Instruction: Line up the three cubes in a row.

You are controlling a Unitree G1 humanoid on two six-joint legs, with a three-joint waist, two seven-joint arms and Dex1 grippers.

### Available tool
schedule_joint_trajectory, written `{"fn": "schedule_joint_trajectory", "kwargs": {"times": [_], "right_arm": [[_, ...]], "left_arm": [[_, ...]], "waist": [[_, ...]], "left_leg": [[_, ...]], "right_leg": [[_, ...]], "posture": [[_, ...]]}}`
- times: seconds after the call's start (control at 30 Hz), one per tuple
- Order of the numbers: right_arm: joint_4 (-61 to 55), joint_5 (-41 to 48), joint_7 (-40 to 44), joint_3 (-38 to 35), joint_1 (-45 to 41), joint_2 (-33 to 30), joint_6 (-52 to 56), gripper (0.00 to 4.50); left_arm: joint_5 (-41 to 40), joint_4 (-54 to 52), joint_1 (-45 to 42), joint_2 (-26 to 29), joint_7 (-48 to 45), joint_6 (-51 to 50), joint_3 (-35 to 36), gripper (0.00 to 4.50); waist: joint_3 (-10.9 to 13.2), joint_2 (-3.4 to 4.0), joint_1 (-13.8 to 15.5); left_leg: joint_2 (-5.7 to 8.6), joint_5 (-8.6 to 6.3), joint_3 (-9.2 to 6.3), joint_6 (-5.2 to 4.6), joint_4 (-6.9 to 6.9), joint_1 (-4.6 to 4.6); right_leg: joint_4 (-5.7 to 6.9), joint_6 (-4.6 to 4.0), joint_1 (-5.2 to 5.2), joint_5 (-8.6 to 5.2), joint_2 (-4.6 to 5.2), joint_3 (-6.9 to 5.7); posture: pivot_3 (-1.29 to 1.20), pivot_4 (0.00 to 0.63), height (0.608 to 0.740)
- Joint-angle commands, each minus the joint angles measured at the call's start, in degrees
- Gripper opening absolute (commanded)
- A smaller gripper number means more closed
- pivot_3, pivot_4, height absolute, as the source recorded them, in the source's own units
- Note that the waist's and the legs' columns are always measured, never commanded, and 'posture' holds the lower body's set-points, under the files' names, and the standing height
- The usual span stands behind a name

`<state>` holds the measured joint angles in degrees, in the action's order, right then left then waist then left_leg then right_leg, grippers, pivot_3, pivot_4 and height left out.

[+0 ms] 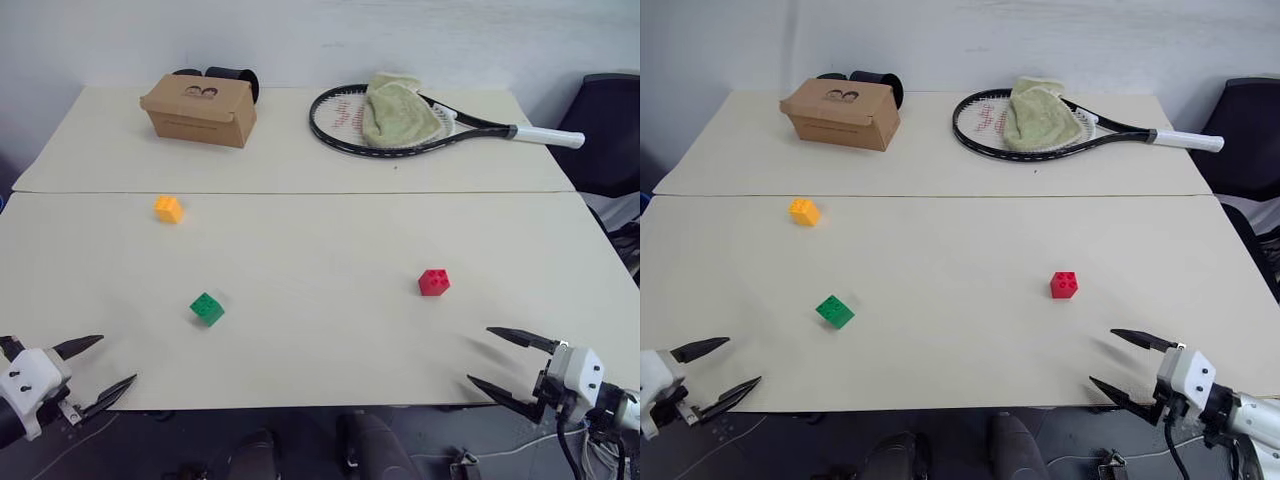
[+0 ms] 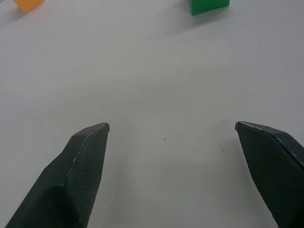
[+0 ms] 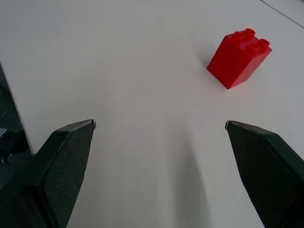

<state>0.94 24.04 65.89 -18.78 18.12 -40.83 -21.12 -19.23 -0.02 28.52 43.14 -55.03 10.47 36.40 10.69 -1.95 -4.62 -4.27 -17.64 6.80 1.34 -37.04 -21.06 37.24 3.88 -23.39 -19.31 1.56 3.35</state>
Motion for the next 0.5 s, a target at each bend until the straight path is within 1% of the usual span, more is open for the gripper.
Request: {"fn": "schedule_joint_trajectory", "kwargs": {"times": [0.03,0.07,0.13,0.2,0.27,0.37,0.43,0.5], "right_arm": [[-2.6,1.1,-3.3,-0.8,-0.1,1.7,1.5,4.5],[-3.4,1.7,-5.0,-1.1,-0.1,2.5,2.9,4.5],[-6.2,4.2,-11.0,-2.8,0.0,5.2,7.8,4.5],[-9.7,6.5,-16.2,-4.3,1.3,7.7,12.0,4.5],[-12.1,7.5,-19.9,-5.4,2.6,9.9,14.5,4.5],[-14.9,7.0,-24.5,-6.2,5.2,13.3,16.2,4.5],[-16.1,5.2,-27.6,-5.8,6.7,16.0,15.9,4.5],[-18.4,1.6,-30.4,-2.9,6.9,17.8,16.3,4.5]], "left_arm": [[-2.0,-2.8,0.2,-0.5,0.4,-1.2,0.9,4.47],[-3.2,-3.6,-0.2,-0.7,0.6,-2.7,1.0,4.47],[-6.6,-6.8,-0.6,-0.2,-0.1,-7.1,1.0,4.47],[-13.1,-12.3,-1.1,1.5,-1.8,-14.0,0.9,4.47],[-16.8,-17.1,-1.9,2.2,-2.3,-18.1,0.4,4.47],[-16.6,-21.9,-2.9,3.5,-4.4,-18.8,-2.1,4.47],[-16.7,-23.9,-5.0,4.2,-4.9,-19.5,-4.0,4.47],[-16.0,-23.9,-6.8,4.6,-5.4,-19.6,-5.3,4.47]], "waist": [[0.0,-0.01,0.0],[0.0,-0.02,0.0],[0.0,-0.02,0.0],[0.0,-0.02,0.1],[0.0,-0.01,0.3],[-0.1,0.0,0.5],[-0.1,0.06,0.5],[-0.1,0.08,0.2]], "left_leg": [[0.0,0.0,0.0,0.0,0.0,0.0],[0.0,0.0,-0.01,0.0,0.0,0.0],[-0.01,0.0,-0.02,0.0,0.0,0.0],[-0.01,-0.01,-0.04,0.02,-0.02,0.0],[-0.01,0.0,-0.07,0.04,-0.03,-0.03],[0.02,0.0,-0.07,0.05,-0.02,-0.01],[0.01,-0.01,-0.06,0.08,0.0,-0.01],[0.0,0.0,-0.06,0.1,0.0,0.0]], "right_leg": [[0.0,0.0,0.0,0.0,0.0,0.0],[0.0,0.0,0.0,0.0,-0.01,0.0],[0.04,0.0,0.0,0.0,-0.01,-0.01],[0.1,-0.01,-0.01,0.0,0.0,-0.01],[0.14,-0.03,-0.02,-0.02,0.02,-0.04],[0.15,-0.04,-0.01,-0.02,0.03,-0.04],[0.14,-0.07,-0.01,-0.04,-0.02,-0.04],[0.15,-0.09,-0.02,-0.05,-0.06,-0.03]], "posture": [[0.0,0.15,0.74],[0.0,0.15,0.74],[0.0,0.15,0.74],[0.0,0.15,0.74],[0.0,0.15,0.74],[0.0,0.15,0.74],[0.0,0.15,0.74],[0.0,0.15,0.74]]}}
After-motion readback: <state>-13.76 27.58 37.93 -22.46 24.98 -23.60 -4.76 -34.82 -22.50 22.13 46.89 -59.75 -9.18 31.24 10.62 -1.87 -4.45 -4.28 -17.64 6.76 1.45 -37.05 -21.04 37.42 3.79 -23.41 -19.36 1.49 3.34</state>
